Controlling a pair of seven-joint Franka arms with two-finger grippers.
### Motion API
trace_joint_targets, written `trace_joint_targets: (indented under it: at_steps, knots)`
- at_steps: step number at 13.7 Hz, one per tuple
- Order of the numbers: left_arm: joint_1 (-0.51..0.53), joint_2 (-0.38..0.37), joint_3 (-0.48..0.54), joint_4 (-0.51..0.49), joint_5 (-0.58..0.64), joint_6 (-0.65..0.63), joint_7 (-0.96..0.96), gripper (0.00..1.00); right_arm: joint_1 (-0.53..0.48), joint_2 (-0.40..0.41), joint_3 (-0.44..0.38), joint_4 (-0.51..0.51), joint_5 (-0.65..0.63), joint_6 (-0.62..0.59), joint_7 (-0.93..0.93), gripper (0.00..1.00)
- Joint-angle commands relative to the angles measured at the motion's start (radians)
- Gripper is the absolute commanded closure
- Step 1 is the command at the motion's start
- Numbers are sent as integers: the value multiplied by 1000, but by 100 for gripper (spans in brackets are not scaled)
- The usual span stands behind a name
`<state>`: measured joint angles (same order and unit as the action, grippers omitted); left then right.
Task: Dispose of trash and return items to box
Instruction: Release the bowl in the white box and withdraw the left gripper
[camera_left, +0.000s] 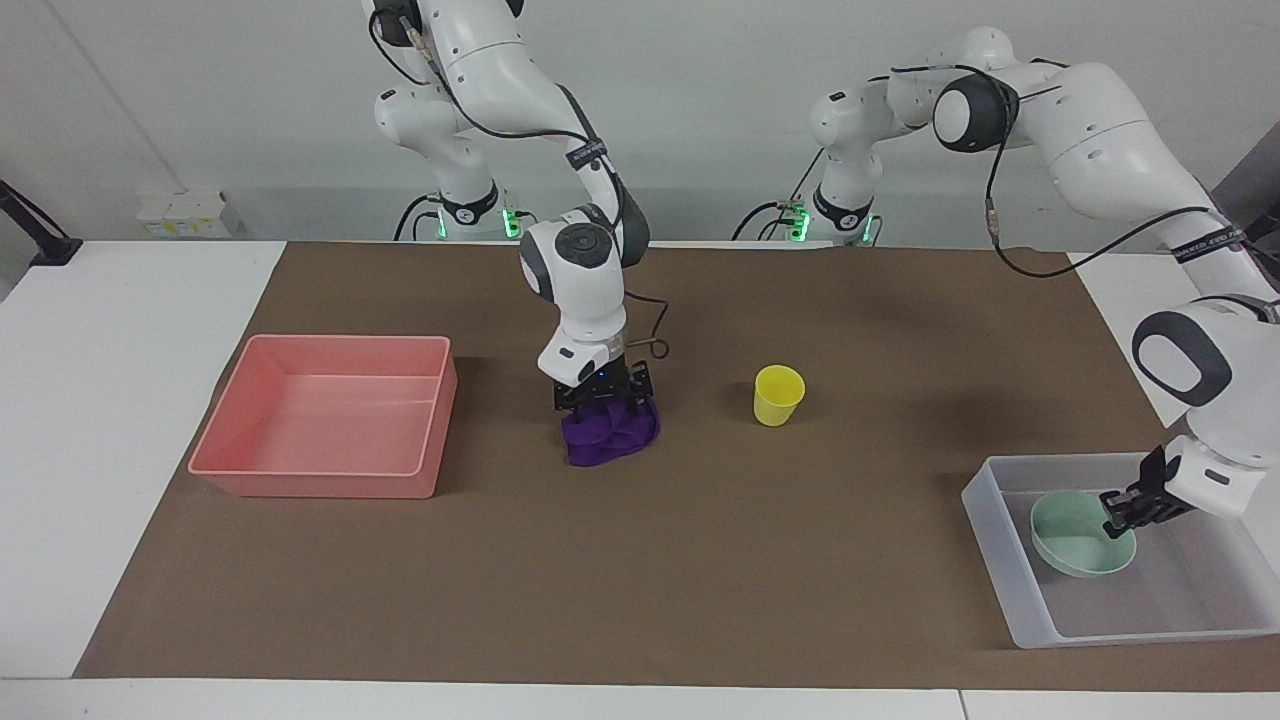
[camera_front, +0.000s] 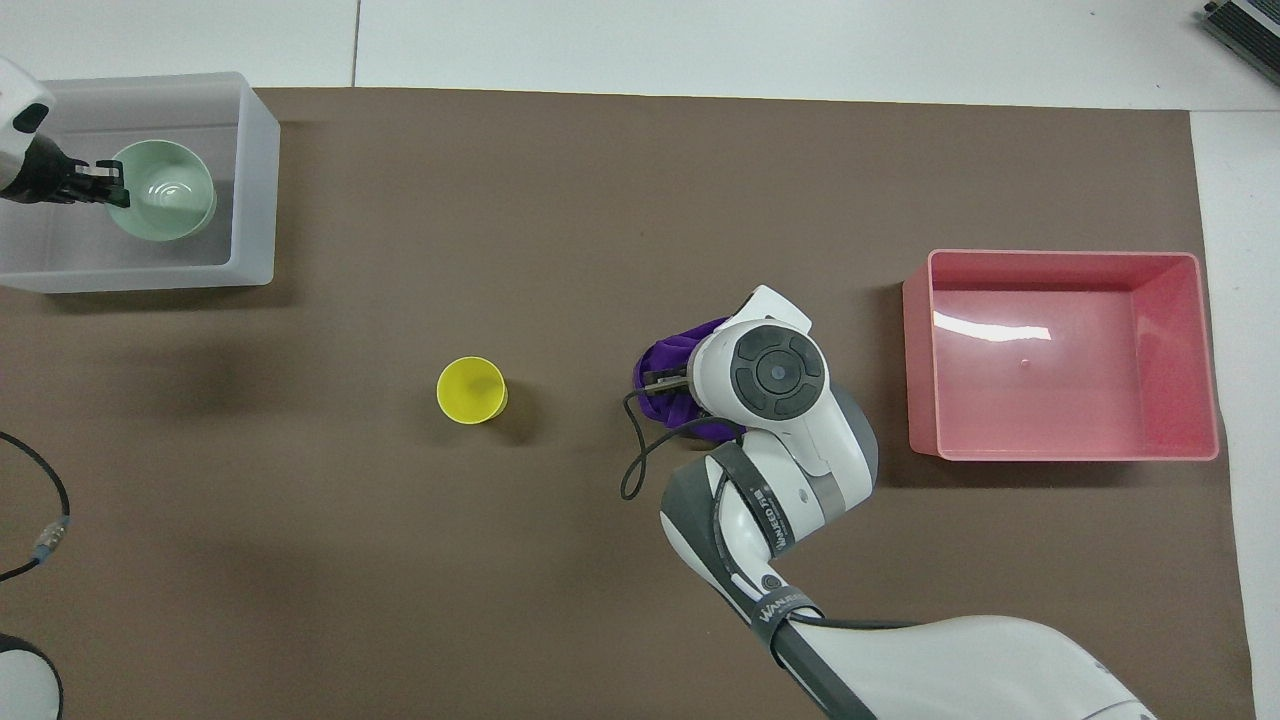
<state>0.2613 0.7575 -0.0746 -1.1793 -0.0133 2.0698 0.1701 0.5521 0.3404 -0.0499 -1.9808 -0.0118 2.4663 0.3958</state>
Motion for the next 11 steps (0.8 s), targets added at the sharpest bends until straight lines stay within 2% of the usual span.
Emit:
trace_joint_targets:
  at_steps: [1,3,4,6,7,8,9,10,11]
  knots:
    - [16,13,-7,-13,3,38,11,100,6,11,-1,-9,10,61,25,0]
    - [12,10,-7,-20,6,49,11,97,6,11,-1,-27,10,85,20,0]
    - [9,8,-7,-20,6,36,11,76,6,8,-1,-36,9,83,11,0]
    - [3,2,-7,-19,6,29,12,16,6,8,-2,-53,9,89,-9,0]
    - [1,-9,-7,-19,6,30,14,7,5,6,-2,-59,9,92,-11,0]
    - [-1,-24,-10,-19,7,27,14,3,6,6,-2,-59,7,91,-8,0]
    - [-4,-41,-10,-22,7,24,14,1,6,6,-2,-59,7,91,-6,11]
    - [-19,-74,-11,-29,7,0,15,0,6,5,-2,-62,7,91,-6,34]
    - [-30,-114,-11,-57,7,-16,15,0,6,3,-2,-69,7,91,-6,63]
